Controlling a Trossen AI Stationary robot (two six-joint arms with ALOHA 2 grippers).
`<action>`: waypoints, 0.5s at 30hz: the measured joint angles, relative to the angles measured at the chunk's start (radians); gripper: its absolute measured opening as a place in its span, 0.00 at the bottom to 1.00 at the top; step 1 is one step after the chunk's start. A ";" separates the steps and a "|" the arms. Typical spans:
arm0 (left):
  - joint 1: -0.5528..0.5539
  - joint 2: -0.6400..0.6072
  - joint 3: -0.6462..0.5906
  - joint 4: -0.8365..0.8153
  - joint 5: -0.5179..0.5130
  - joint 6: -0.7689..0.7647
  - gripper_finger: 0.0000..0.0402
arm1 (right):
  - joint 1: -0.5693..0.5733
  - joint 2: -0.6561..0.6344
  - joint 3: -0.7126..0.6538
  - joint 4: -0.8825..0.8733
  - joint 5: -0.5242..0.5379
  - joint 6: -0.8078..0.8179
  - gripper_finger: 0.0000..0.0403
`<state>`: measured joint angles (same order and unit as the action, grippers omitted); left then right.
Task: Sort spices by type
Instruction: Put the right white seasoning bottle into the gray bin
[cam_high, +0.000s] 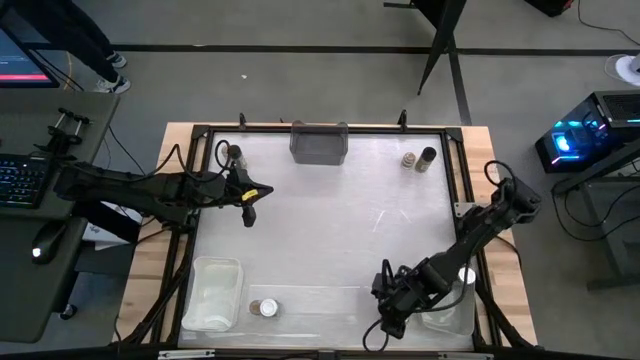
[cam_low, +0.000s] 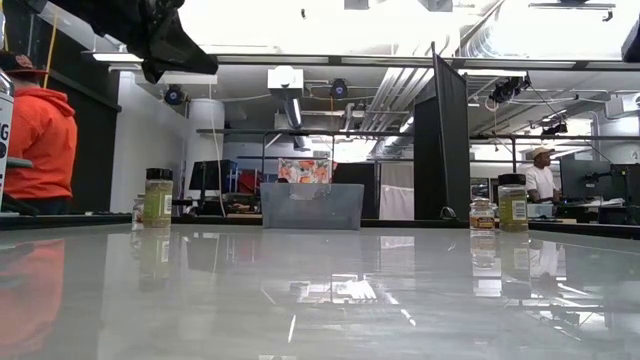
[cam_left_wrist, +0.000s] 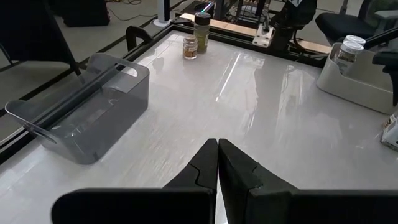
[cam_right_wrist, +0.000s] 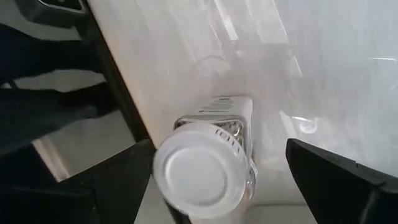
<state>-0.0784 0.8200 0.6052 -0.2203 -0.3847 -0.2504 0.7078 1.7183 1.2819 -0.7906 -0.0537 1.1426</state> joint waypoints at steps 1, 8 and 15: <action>0.000 0.000 0.000 0.000 0.000 0.000 0.00 | 0.000 0.009 0.000 0.000 -0.001 -0.009 0.90; 0.000 0.000 0.000 -0.001 0.000 0.000 0.00 | 0.000 0.065 0.000 0.001 -0.018 -0.025 0.90; 0.000 0.000 0.000 -0.002 -0.002 0.001 0.00 | 0.000 0.069 0.000 0.002 -0.022 -0.025 0.74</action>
<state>-0.0784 0.8199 0.6052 -0.2222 -0.3865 -0.2493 0.7078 1.7869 1.2816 -0.7883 -0.0761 1.1172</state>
